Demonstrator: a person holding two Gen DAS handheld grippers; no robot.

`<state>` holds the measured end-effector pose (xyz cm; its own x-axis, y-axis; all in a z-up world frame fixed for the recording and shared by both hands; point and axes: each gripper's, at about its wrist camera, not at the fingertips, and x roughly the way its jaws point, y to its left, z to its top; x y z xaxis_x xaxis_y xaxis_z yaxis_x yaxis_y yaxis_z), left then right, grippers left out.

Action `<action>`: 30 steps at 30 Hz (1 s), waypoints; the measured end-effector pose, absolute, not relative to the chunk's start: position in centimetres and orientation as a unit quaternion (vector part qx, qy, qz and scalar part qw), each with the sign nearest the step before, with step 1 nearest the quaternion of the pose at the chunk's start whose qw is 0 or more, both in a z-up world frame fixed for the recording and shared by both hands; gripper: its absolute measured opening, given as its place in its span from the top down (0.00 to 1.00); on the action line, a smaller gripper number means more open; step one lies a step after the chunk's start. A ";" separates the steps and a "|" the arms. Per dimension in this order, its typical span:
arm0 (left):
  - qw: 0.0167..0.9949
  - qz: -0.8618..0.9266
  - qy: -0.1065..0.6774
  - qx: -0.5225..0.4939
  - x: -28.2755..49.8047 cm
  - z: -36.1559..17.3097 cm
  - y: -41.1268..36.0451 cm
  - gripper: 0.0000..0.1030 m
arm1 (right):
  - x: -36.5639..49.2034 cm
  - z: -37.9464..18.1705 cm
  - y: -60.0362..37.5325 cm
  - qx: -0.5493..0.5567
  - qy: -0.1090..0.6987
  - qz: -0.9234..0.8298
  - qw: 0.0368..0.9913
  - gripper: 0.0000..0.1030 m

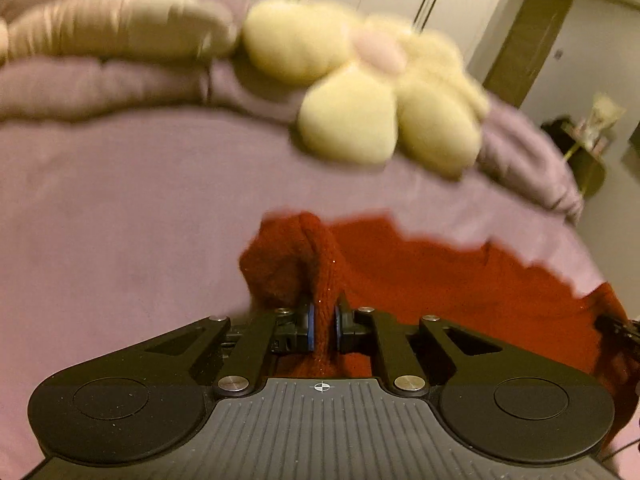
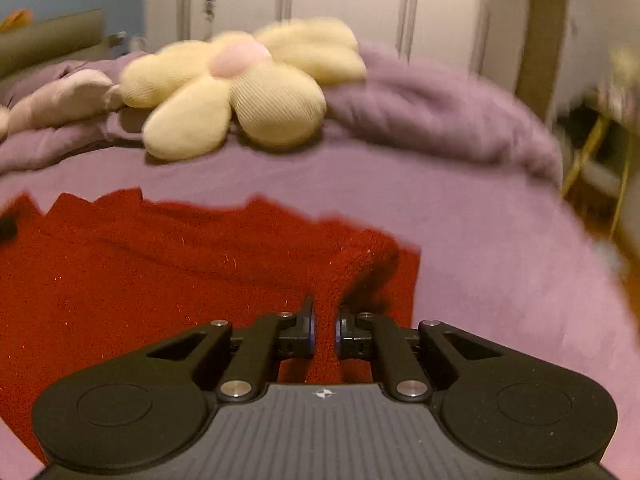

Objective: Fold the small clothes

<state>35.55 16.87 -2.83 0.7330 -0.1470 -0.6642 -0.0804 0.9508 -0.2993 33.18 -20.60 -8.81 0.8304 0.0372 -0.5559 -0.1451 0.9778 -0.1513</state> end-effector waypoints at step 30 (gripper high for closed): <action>0.945 0.126 0.272 -0.134 39.4 -4.9 15.5 0.37 | 39.5 -11.2 -17.1 -0.092 0.187 -0.075 0.975 0.63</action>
<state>39.44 15.55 -4.88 0.8203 0.1646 -0.5477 -0.3107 0.9323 -0.1852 39.46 -17.14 -11.20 0.9188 -0.1804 -0.3511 0.1112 0.9717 -0.2082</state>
